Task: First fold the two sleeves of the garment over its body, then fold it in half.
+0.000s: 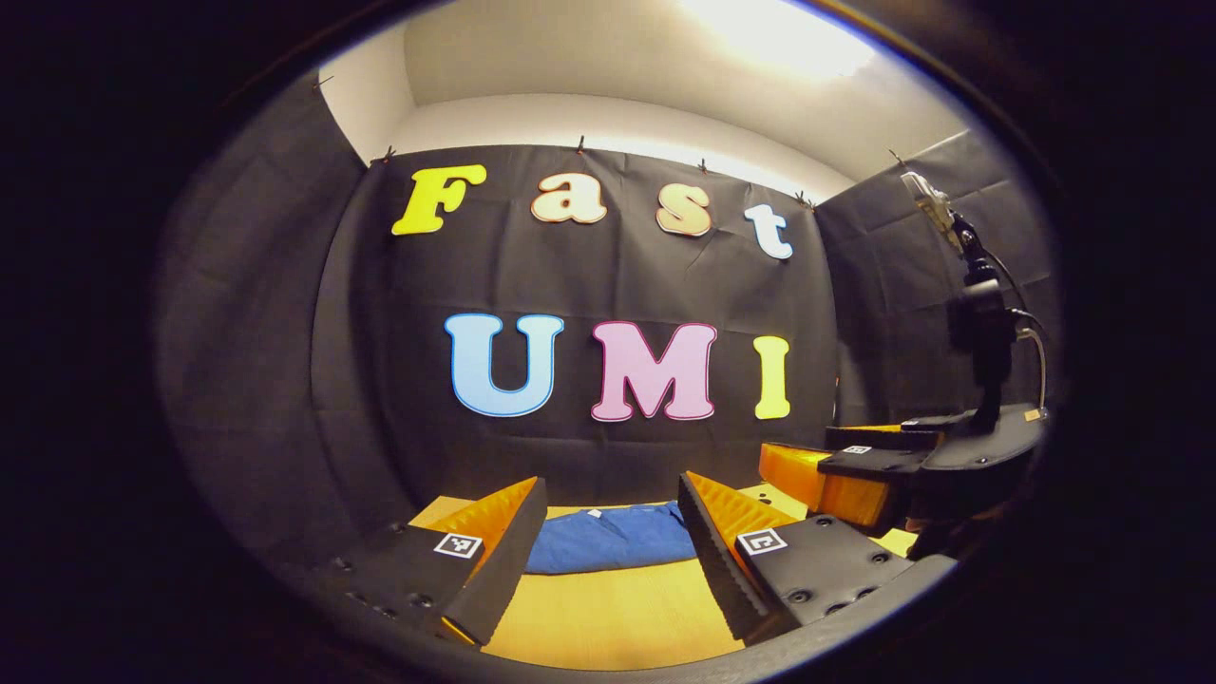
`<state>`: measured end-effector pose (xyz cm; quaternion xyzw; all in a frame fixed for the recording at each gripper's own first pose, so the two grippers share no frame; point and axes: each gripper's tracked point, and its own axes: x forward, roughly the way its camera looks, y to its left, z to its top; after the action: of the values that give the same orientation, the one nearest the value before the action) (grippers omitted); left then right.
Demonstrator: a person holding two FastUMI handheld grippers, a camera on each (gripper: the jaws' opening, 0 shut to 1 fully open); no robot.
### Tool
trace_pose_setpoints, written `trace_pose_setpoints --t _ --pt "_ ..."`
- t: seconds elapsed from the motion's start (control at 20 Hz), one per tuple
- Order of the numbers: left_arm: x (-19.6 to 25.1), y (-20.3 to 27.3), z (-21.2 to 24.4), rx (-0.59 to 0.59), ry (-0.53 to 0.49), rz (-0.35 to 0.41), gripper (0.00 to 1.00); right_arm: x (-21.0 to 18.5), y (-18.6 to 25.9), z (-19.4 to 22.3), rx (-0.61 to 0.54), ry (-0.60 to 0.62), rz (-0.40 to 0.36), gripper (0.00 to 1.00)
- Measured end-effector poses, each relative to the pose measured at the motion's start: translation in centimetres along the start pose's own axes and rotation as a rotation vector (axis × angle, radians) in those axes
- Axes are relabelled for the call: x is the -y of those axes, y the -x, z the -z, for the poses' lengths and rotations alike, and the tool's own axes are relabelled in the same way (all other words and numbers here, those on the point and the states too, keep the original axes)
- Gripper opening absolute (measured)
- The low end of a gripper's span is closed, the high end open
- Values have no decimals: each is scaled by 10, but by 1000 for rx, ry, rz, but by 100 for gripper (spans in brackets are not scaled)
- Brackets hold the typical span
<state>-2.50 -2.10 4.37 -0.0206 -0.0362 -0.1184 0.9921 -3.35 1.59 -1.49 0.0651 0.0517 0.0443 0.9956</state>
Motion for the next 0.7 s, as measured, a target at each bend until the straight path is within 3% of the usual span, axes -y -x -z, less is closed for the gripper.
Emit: trace_pose_setpoints --t 0.05,0.25,0.5,0.55,0.65,0.7 --pt "-6 2 5 -10 14 -13 80 -2 1 -6 17 -13 -5 97" --pt "-23 9 4 -14 35 -55 80 -4 5 -14 52 -10 -6 97" --pt "-19 13 -1 -2 6 -52 80 -7 9 -20 76 12 -11 96" --pt "-17 13 -1 2 3 -48 80 -7 10 -20 80 21 -11 87" --pt "-13 13 -4 11 1 -43 81 -8 9 -15 73 28 -14 87" --pt "-11 12 -5 11 -2 -40 80 -7 9 -13 68 31 -13 96"
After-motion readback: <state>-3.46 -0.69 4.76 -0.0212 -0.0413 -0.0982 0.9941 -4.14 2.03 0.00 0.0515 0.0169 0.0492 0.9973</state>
